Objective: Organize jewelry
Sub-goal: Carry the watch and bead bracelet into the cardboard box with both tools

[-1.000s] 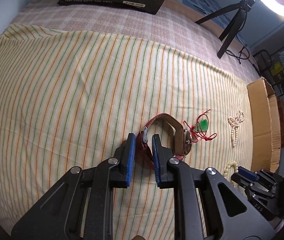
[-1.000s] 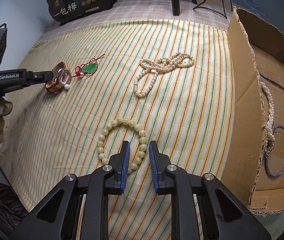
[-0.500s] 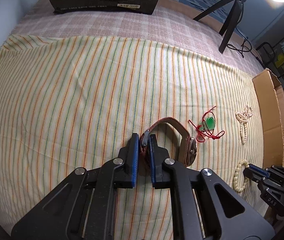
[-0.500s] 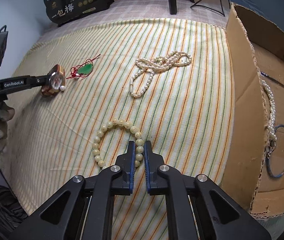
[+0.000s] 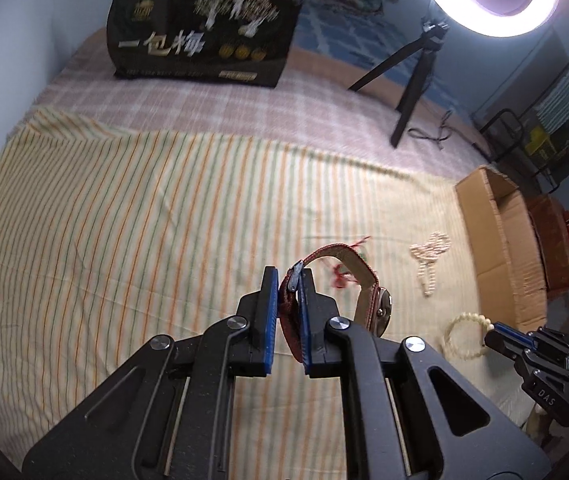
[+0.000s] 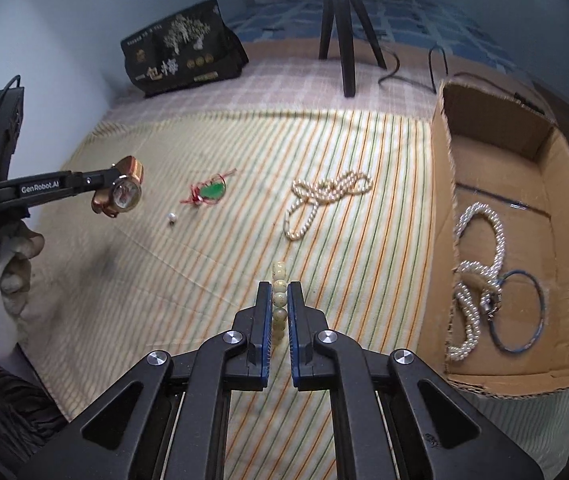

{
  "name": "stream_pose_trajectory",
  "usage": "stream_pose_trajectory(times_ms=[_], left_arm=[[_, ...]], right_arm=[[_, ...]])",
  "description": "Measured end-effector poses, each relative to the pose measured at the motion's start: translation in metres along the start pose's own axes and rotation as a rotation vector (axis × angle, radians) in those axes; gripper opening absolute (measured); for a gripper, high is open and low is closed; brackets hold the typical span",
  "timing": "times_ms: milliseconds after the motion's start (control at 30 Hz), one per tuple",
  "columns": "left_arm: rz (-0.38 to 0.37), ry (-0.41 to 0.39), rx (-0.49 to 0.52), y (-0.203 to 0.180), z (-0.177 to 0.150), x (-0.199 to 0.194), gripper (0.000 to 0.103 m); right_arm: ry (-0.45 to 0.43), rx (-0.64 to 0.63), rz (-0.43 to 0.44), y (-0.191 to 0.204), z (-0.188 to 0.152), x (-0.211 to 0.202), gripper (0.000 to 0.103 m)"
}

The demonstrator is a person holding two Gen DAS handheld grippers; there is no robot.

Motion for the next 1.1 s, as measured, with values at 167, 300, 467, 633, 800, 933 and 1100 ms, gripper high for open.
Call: stream_pose_trajectory(times_ms=[167,300,467,633,800,933,1100], left_arm=[[-0.061,-0.027,-0.013,-0.023,0.004,-0.015,0.008],[-0.107,-0.055,0.002,-0.046,0.004,-0.028,0.008],[-0.158,-0.074,0.049,-0.083,0.003,-0.036,0.008],[-0.204,-0.073,0.090,-0.117,-0.001,-0.037,0.008],[-0.230,-0.067,0.113,-0.143,-0.005,-0.031,0.008],[-0.247,-0.066,0.127,-0.165,-0.006,-0.024,0.008],[-0.271,-0.057,0.158,-0.197,-0.008,-0.011,0.008]], right_arm=[[-0.058,0.003,0.015,-0.001,0.013,-0.025,0.006],[-0.106,0.024,0.016,-0.009,0.023,-0.045,0.006],[-0.159,0.053,0.005,-0.027,0.032,-0.065,0.006],[-0.188,0.069,-0.010,-0.047,0.038,-0.078,0.006],[-0.201,0.094,-0.046,-0.075,0.038,-0.085,0.006],[-0.207,0.097,-0.086,-0.098,0.040,-0.090,0.006],[-0.211,0.102,-0.132,-0.128,0.043,-0.091,0.006]])
Point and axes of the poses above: each gripper's, at about its wrist camera, not at the fingertips, and x roughly the way its jaws point, y to its left, z to its top, the point moved 2 cm from there along x, roughly the way its jaws point, and after that the axes turned 15 degrees about -y, right-handed, at the moved point
